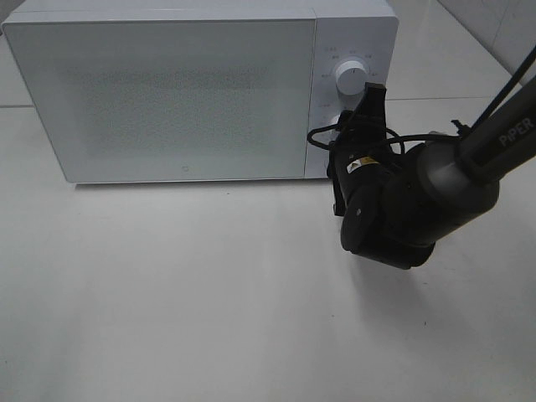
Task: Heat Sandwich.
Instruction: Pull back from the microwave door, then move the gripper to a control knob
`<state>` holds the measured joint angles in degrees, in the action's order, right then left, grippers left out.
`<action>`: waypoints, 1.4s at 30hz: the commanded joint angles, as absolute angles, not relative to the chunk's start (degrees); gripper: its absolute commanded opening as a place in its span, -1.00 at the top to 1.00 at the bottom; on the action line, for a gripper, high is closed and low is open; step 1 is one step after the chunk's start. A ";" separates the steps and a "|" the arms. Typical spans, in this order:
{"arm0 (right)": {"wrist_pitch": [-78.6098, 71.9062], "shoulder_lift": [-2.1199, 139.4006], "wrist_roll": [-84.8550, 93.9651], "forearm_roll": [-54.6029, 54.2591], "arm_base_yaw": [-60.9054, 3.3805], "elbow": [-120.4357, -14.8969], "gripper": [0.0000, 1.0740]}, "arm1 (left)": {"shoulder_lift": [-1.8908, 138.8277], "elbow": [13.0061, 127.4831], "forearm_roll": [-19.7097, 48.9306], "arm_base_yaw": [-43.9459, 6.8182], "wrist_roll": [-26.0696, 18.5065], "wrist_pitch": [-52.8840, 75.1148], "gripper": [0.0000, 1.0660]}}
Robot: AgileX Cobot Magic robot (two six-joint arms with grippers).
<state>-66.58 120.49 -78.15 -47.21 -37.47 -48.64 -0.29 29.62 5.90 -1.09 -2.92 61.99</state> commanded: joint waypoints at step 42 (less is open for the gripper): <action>-66.18 119.29 -70.70 -44.18 -37.53 -49.22 -0.43 | -1.26 29.45 6.36 -0.97 -2.64 61.25 -0.81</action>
